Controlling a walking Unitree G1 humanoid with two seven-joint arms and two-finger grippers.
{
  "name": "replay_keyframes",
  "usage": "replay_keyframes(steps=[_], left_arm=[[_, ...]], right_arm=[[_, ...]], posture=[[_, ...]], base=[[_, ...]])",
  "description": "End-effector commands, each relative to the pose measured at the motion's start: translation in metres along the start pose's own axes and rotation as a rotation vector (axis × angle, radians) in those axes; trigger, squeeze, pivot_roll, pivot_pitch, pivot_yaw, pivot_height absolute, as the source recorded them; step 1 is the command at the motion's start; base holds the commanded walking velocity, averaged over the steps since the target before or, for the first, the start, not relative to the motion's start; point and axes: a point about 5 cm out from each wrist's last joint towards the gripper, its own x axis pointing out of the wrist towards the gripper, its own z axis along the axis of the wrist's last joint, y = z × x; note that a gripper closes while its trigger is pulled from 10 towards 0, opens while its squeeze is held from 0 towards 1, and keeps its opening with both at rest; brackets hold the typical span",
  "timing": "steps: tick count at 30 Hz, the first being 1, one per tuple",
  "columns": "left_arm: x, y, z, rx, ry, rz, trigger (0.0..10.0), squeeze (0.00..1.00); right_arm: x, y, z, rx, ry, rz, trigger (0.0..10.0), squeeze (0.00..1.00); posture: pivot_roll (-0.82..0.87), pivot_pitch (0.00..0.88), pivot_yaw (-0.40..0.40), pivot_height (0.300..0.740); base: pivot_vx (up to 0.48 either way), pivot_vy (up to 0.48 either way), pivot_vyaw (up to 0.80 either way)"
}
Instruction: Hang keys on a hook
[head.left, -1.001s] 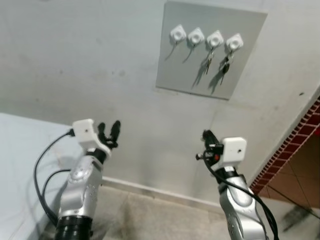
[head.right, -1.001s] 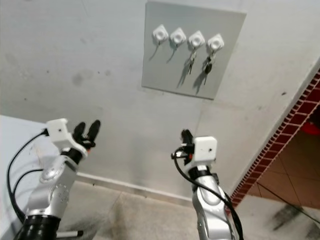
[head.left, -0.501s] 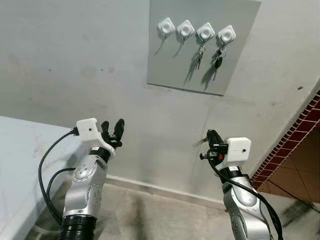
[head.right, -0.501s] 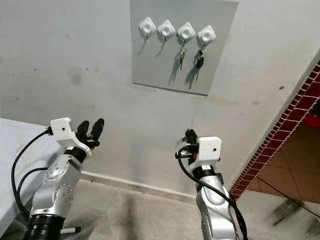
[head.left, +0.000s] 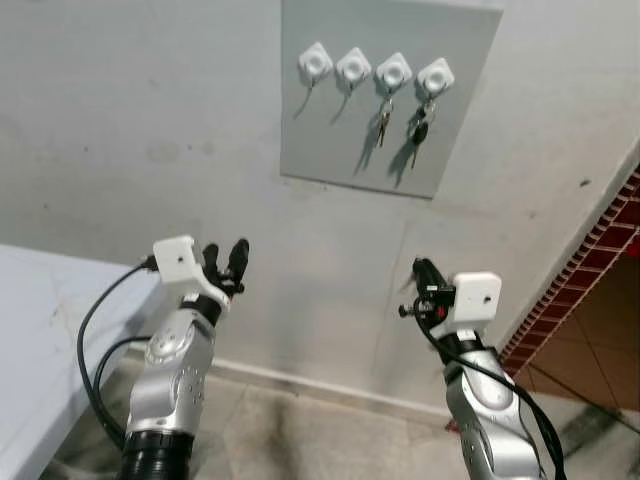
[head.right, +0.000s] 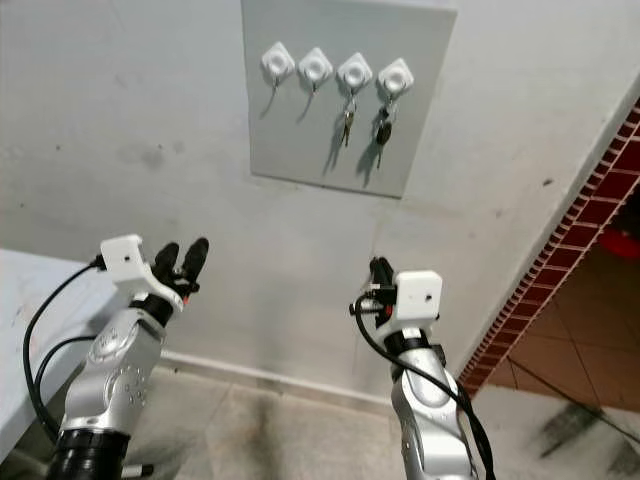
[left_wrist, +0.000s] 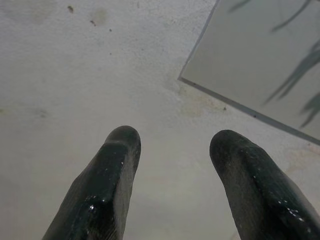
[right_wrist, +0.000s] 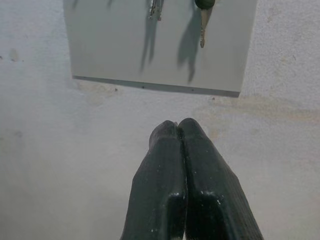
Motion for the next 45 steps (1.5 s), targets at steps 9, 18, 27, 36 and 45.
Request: replay_keyframes(steps=[9, 18, 27, 36, 45], left_arm=[[0.002, -0.002, 0.004, -0.004, -0.013, 0.002, 10.0, 0.00], [0.002, -0.001, 0.003, -0.011, -0.005, 0.026, 10.0, 0.00], [0.002, -0.005, 0.003, -0.005, -0.013, 0.020, 10.0, 0.00], [0.004, -0.015, 0.009, 0.005, -0.026, -0.022, 10.0, 0.00], [0.008, -0.038, 0.030, 0.072, -0.075, -0.164, 10.0, 0.00]], right_arm=[[0.004, -0.003, 0.010, -0.003, -0.034, -0.002, 10.0, 0.00], [0.004, -0.001, 0.010, -0.003, -0.032, 0.006, 10.0, 0.00], [0.005, 0.000, 0.009, -0.003, -0.020, 0.009, 10.0, 0.00], [0.010, 0.011, 0.009, -0.020, 0.028, 0.075, 10.0, 0.00], [0.025, 0.025, 0.032, 0.000, -0.026, 0.288, 10.0, 0.00]], posture=[[0.08, 0.000, -0.038, 0.740], [0.08, 0.000, -0.044, 0.740], [0.08, 0.000, -0.048, 0.740], [0.08, 0.000, -0.047, 0.740], [0.08, 0.000, -0.042, 0.740]], base=[[0.425, 0.000, 0.00], [0.298, 0.000, 0.00], [0.000, 0.000, 0.00], [0.000, 0.000, 0.00], [0.000, 0.000, 0.00]])
